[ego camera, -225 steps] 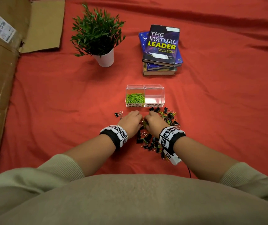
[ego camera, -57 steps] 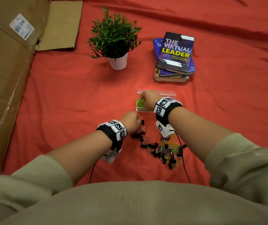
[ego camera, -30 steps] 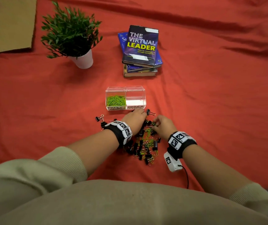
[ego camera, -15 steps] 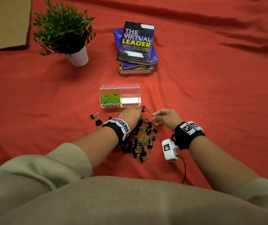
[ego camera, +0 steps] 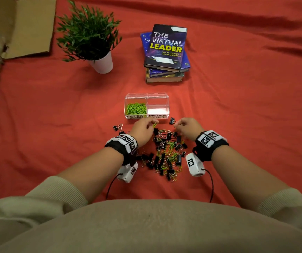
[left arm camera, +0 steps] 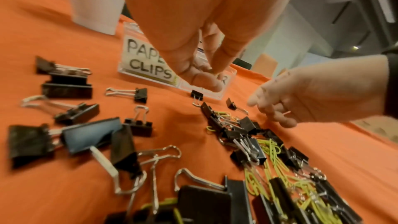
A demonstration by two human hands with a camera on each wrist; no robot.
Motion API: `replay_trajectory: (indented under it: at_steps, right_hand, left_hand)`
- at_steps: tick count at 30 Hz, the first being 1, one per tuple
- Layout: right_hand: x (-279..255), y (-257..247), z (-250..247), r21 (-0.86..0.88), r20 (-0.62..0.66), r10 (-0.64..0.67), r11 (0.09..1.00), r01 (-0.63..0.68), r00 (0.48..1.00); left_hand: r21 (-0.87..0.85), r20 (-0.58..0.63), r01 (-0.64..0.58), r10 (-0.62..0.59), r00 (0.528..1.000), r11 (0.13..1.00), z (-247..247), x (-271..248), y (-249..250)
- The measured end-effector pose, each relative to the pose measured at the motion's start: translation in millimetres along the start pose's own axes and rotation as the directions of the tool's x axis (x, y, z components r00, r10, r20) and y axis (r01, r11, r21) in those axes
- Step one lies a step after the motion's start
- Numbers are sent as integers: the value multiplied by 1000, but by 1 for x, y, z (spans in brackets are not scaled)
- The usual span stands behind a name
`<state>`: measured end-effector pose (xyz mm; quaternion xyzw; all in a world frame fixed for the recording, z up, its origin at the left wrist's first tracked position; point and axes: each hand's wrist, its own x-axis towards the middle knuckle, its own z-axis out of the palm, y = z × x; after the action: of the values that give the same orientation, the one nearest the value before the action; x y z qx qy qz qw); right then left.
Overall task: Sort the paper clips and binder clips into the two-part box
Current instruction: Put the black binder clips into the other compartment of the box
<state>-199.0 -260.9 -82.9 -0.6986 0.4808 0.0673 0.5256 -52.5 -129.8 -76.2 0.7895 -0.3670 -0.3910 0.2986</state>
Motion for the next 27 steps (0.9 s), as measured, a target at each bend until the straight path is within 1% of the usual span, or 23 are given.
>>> replay_trajectory:
  at_steps: [1,2,3,4,6,9,10,11,12,13,15,17,19,21,22,24,27]
  right_hand:
    - [1,1,3,-156,1,-46,987,46,999]
    - [2,2,6,-285,16,-80,955,81,997]
    - [2,3,9,-375,26,-99,921,101,995]
    - [3,5,10,-425,25,-104,899,105,994]
    - [5,8,9,-454,-13,-99,887,82,995]
    - [7,12,3,-433,-130,-89,901,25,987]
    - [7,12,1,-424,-159,-108,905,30,981]
    - [6,12,1,-422,-164,-134,905,53,977]
    - [5,10,2,-432,-143,-164,898,88,976]
    - [4,7,5,-455,-102,-197,881,130,975]
    - [2,2,12,-538,-2,-260,814,218,966]
    - [1,-1,20,-620,64,-293,738,268,954]
    - [0,-2,25,-665,81,-288,698,266,954]
    - [-2,-2,27,-711,93,-281,653,261,955]
    - [-2,-3,28,-721,102,-275,642,261,956]
    - [-3,-6,28,-704,109,-254,663,255,961]
    - [-2,-9,27,-689,117,-227,683,244,967]
  left_hand:
    - [-41,4,28,-28,1000,999,-2,-1,-3]
    - [-74,2,57,-57,998,996,-5,-2,-5]
    - [-96,-3,84,-85,996,992,-6,-2,-6]
    - [-112,-5,111,-112,994,987,-7,-3,-7]
    - [-139,9,154,-154,988,978,-8,-3,-9]
    - [-184,56,203,-196,979,962,-6,0,-11]
    - [-173,68,211,-202,977,962,-4,2,-10]
    - [-136,70,207,-199,978,969,-1,4,-9]
    - [-79,59,188,-184,981,979,2,6,-8]
    - [-7,44,160,-160,986,987,6,8,-7]
    - [156,26,87,-92,995,984,14,11,-3]
    - [314,49,-6,-10,999,949,21,16,2]
    - [433,103,-86,45,994,897,26,20,5]
    - [527,147,-143,75,986,837,29,24,6]
    - [568,155,-163,89,984,807,30,26,6]
    - [622,158,-185,110,981,761,32,28,6]
    - [661,166,-214,138,976,719,32,28,7]
